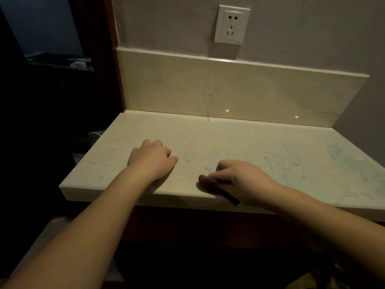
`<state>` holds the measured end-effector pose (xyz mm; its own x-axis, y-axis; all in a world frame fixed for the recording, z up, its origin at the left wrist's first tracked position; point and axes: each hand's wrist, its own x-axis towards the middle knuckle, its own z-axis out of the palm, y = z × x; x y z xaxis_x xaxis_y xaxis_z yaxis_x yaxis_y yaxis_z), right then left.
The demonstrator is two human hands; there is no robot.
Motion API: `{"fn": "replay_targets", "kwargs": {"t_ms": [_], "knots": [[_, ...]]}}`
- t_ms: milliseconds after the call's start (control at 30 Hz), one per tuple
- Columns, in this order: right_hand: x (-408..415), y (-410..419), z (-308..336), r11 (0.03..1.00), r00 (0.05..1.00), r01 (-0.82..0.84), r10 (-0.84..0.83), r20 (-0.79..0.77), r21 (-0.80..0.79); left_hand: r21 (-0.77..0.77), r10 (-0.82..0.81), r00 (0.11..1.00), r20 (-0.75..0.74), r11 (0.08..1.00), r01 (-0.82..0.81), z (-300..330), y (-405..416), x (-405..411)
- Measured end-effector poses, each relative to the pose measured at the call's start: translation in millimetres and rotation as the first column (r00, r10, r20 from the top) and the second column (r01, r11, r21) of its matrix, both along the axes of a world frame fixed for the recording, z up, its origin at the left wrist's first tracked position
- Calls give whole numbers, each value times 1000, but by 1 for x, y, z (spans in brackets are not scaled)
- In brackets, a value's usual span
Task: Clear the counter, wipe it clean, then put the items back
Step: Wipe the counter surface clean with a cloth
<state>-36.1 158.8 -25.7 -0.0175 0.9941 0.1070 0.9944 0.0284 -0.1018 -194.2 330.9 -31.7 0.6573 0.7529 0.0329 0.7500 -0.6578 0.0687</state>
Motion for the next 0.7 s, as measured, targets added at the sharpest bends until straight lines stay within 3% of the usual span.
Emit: {"fn": "replay_targets", "kwargs": {"t_ms": [100,233,400,533,700], "knots": [[8,-21,2,999,996,-43,40,-81,-30,-16,14,1000,-22,1000,-14,4,-1,3],[17,-23,20,991,995,-91,86,-59,-97,-2,73,996,-56,997,-73,6,-6,10],[90,12,48,986,942,166,-153,-300,20,-18,101,995,-1,995,-101,10,-16,26],[154,43,34,957,952,289,-286,-109,10,-65,4,1000,12,998,-3,11,-34,46],[185,61,12,931,924,365,-364,-115,-15,-64,-14,1000,-16,998,13,6,-44,61]]}}
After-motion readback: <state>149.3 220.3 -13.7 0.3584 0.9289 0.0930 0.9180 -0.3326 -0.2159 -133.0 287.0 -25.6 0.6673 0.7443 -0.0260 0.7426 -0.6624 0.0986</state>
